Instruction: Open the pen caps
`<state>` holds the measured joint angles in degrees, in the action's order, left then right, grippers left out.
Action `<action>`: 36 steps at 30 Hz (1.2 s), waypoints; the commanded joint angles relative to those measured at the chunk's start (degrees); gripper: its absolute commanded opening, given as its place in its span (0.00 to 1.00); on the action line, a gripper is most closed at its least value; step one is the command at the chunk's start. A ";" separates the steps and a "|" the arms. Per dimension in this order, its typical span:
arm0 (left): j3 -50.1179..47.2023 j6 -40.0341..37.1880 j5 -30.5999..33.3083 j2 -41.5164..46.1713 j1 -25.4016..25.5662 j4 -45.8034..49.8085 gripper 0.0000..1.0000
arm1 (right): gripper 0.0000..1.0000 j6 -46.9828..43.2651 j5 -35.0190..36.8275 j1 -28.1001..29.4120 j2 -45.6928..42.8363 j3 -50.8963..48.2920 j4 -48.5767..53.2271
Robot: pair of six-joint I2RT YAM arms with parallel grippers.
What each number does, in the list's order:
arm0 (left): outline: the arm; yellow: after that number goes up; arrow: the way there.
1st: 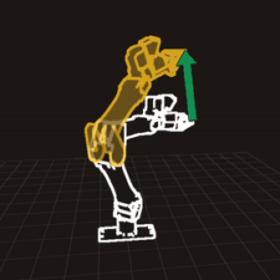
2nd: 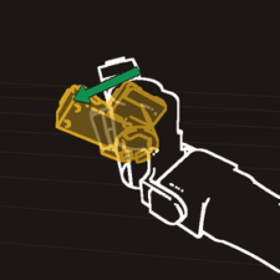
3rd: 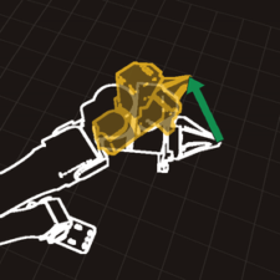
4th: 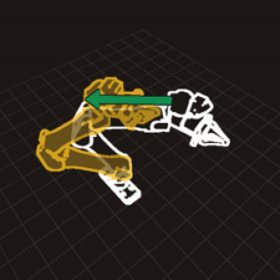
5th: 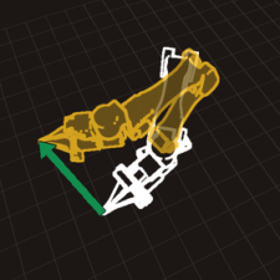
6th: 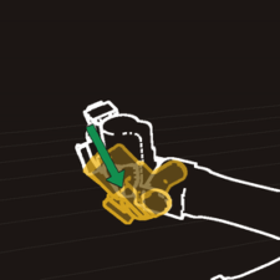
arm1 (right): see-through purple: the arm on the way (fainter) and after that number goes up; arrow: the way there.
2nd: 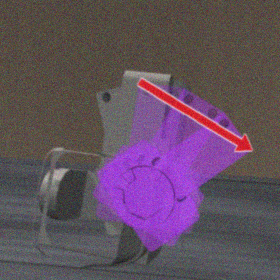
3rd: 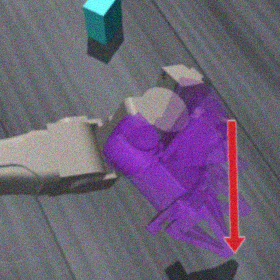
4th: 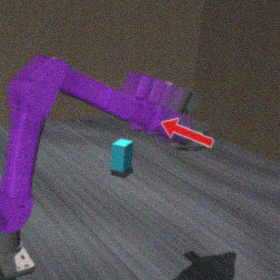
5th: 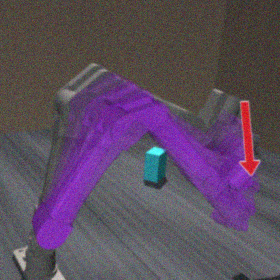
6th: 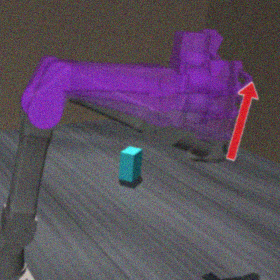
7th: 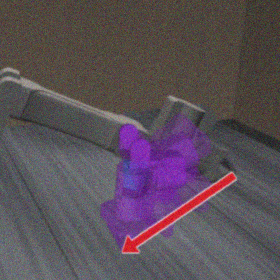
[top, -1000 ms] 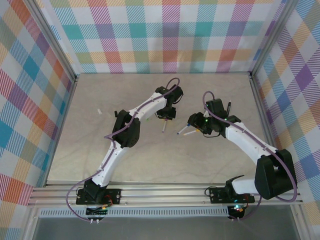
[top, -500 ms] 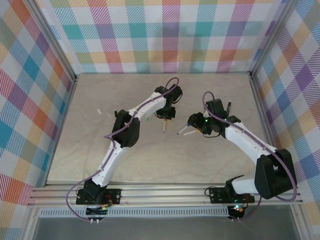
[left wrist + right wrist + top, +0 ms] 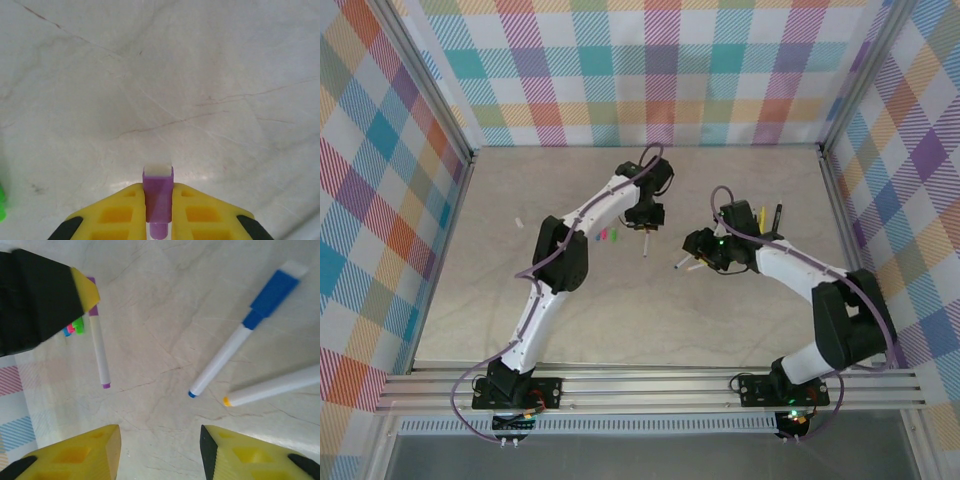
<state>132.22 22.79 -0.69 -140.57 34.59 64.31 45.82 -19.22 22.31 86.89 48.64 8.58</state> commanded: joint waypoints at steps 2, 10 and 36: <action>-2.33 1.68 -4.61 5.96 -0.57 -0.71 0.14 | 0.47 2.14 -7.08 1.71 4.59 1.17 -10.42; -5.24 3.28 -7.57 9.50 -0.57 -2.50 0.12 | 0.58 5.53 -10.57 4.94 9.96 3.63 -21.32; -13.79 5.76 -6.79 15.47 -0.66 -7.12 0.35 | 0.00 7.41 -14.10 7.14 16.49 7.34 -27.19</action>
<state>120.27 27.42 -8.01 -128.88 34.28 57.78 53.95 -30.94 29.23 104.07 56.66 -14.74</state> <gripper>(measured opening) 0.313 0.077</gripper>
